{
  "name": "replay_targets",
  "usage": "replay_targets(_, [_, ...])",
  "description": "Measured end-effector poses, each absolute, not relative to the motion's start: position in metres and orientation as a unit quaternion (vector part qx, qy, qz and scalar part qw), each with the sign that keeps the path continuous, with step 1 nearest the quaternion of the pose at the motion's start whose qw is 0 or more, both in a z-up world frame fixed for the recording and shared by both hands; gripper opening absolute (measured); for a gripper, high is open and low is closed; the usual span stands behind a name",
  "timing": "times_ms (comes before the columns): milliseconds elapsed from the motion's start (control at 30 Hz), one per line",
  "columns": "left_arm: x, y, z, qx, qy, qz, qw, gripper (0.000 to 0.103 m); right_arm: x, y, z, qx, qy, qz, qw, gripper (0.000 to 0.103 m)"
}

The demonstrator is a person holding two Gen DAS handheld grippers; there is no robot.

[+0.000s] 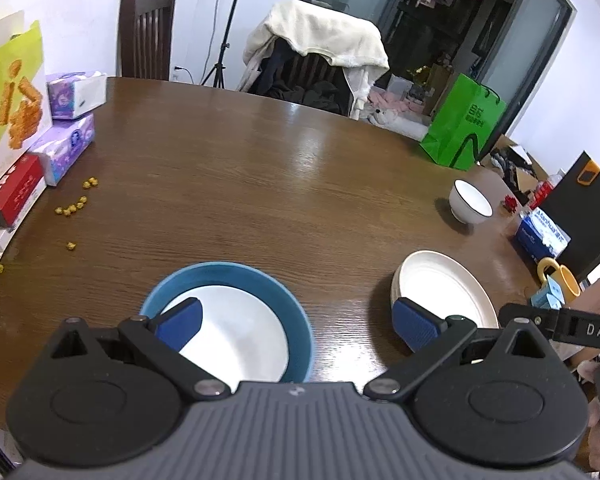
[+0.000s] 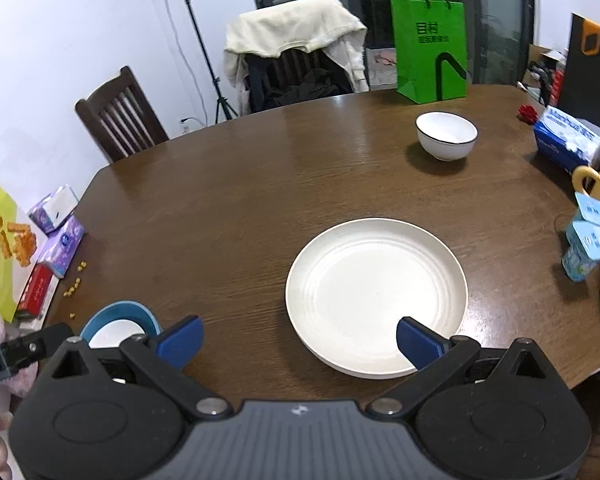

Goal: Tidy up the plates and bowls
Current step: 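Pull both grippers back away from the nested bowls, then move both grippers forward to the small white bowl near the green bag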

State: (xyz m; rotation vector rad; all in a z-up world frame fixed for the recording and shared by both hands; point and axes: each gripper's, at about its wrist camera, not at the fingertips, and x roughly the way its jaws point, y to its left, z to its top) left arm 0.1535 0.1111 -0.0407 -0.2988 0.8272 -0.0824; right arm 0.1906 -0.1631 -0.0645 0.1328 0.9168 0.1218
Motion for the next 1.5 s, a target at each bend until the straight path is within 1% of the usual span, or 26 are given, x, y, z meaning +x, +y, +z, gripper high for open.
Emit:
replay_targets(333, [0.171, 0.081, -0.038, -0.139, 0.403, -0.044, 0.904, 0.103, 0.21, -0.189, -0.062, 0.069, 0.445, 0.057, 0.891, 0.103])
replay_targets(800, [0.215, 0.037, -0.033, -0.134, 0.411, -0.051, 0.9, 0.103, 0.243, -0.262, -0.055, 0.103, 0.426, 0.023, 0.898, 0.103])
replay_targets(1500, [0.306, -0.052, -0.024, -0.075, 0.42, -0.095, 0.899, 0.103, 0.316, -0.364, -0.071, 0.137, 0.408, -0.041, 0.902, 0.103])
